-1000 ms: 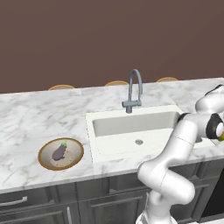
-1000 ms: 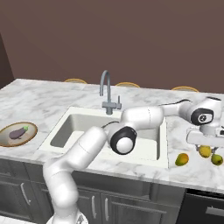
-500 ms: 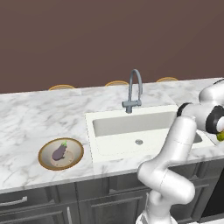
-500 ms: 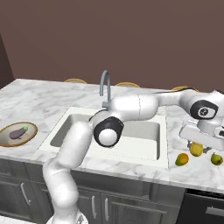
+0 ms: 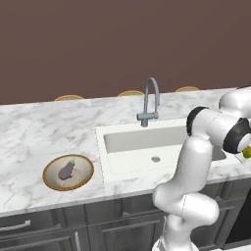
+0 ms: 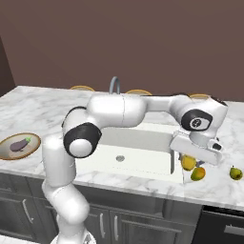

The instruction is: There is a mixed pile of frozen fruits and vegetables on the counter. Locate all the frozen vegetables and place the items in a bowl on the counter. Take all the frozen fruits and defrost them in a running sink.

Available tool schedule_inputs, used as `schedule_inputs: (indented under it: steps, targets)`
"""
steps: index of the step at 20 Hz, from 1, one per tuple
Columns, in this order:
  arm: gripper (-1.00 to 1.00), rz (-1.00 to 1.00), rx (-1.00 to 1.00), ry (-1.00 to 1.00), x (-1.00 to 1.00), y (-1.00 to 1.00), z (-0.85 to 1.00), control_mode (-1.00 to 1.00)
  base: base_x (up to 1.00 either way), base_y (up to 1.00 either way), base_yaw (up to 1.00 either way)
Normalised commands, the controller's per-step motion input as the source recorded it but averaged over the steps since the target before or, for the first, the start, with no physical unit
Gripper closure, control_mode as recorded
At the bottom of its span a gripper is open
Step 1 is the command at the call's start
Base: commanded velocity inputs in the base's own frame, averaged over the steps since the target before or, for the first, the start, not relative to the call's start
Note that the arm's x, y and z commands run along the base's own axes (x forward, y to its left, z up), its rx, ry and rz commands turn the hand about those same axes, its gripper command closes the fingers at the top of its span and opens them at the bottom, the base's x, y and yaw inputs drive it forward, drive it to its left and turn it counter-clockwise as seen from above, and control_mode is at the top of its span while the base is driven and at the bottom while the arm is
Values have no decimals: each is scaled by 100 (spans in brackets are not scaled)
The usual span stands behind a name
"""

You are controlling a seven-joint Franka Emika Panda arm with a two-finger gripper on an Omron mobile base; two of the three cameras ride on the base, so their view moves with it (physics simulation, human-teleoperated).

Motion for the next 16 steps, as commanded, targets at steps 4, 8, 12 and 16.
schedule_inputs:
  steps: [4, 8, 12, 16]
  targets:
    - [100, 0, -5, 9, 11, 100, 4, -100, 0, 0, 0]
    - [100, 0, -9, 13, 37, 100, 0, -100, 0, 0, 0]
    - [100, 0, -5, 18, 57, 98, 2, -100, 0, 0, 0]
    - [100, 0, -5, 13, 52, 100, -1, -100, 0, 0, 0]
